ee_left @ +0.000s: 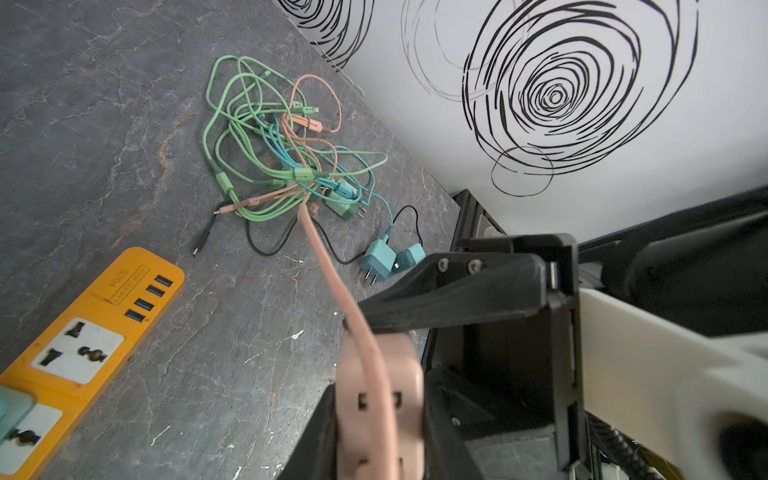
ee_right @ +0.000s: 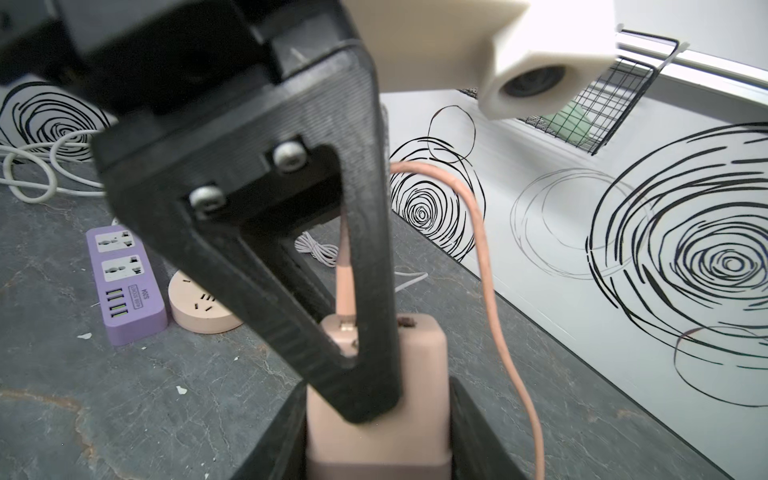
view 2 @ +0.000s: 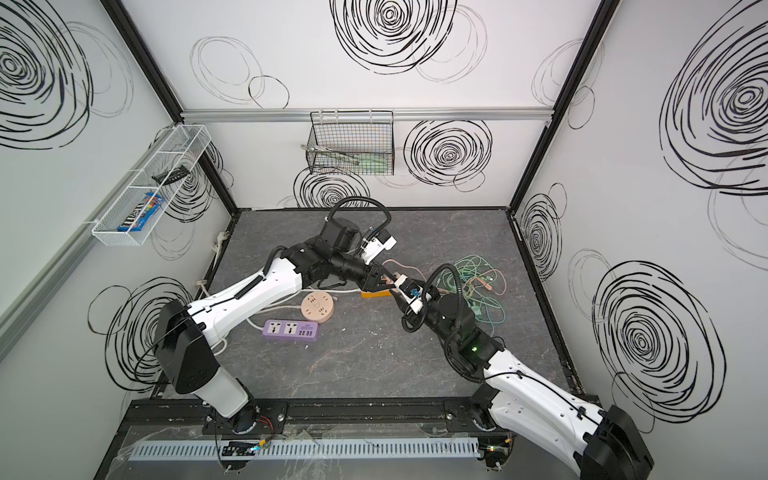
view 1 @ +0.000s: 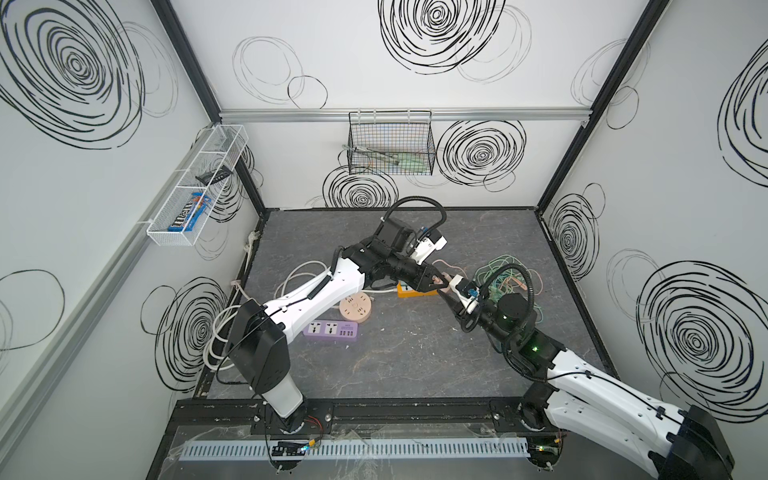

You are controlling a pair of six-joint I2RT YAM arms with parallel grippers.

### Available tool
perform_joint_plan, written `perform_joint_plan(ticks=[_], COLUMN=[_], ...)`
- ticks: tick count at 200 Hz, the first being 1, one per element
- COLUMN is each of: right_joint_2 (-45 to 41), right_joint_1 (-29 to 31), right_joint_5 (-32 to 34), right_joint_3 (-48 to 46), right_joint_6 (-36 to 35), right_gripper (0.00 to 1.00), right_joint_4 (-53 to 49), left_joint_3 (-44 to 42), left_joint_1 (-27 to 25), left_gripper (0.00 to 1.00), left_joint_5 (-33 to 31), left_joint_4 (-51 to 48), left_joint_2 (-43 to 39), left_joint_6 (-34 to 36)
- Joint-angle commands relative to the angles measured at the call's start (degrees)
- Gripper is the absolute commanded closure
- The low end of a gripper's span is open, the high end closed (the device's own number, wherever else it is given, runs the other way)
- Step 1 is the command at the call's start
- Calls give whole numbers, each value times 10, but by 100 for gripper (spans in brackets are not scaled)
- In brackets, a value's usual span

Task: Insert the plug
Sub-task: 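Bring the pink charger to the left gripper and close the left gripper on it, then open the right gripper and move it down to the pink cable in the pile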

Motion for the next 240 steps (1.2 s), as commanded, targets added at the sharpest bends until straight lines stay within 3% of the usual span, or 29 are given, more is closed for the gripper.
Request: perform_joint_plan(ticks=[1,8,11,15,17,33,64,74,95,114,134,200,240], right_joint_2=[-9,-13,-14,-18,-20,-35,-69,-70,-54,-23,18,131,186], right_joint_1=[5,4,4,3,3,-6,-59,-107,-216,-286,-342,-359,-360], right_joint_5=[24,47,57,69,73,105,195,162,29,-2,-96,-198,-219], right_joint_3=[0,0,-1,-1,-2,-8,-1,4,7,21,25,40,44], right_joint_6=[22,45,60,78,85,123,280,331,430,557,626,863,909], right_gripper=[54,44,33,5,1,3,3,3,3,3,1,2,0], right_joint_4=[22,20,18,17,16,11,-49,-84,-116,-167,-167,-151,-128], left_joint_3=[4,-3,-8,-13,-16,-36,-61,-66,-70,-69,-70,-72,-74], left_joint_1=[1,4,7,11,12,28,51,54,55,55,56,56,56], left_gripper=[100,100,100,100,100,100,100,100,100,100,100,100,100], left_joint_5=[-16,-27,-30,-33,-33,-34,-18,-6,10,15,18,23,27], left_joint_4=[23,34,40,47,52,86,130,140,153,158,161,165,163], left_joint_2=[-11,-18,-20,-24,-26,-41,-55,-58,-59,-56,-53,-51,-51], left_joint_6=[17,15,12,8,6,-12,-40,-42,-45,-49,-54,-60,-61])
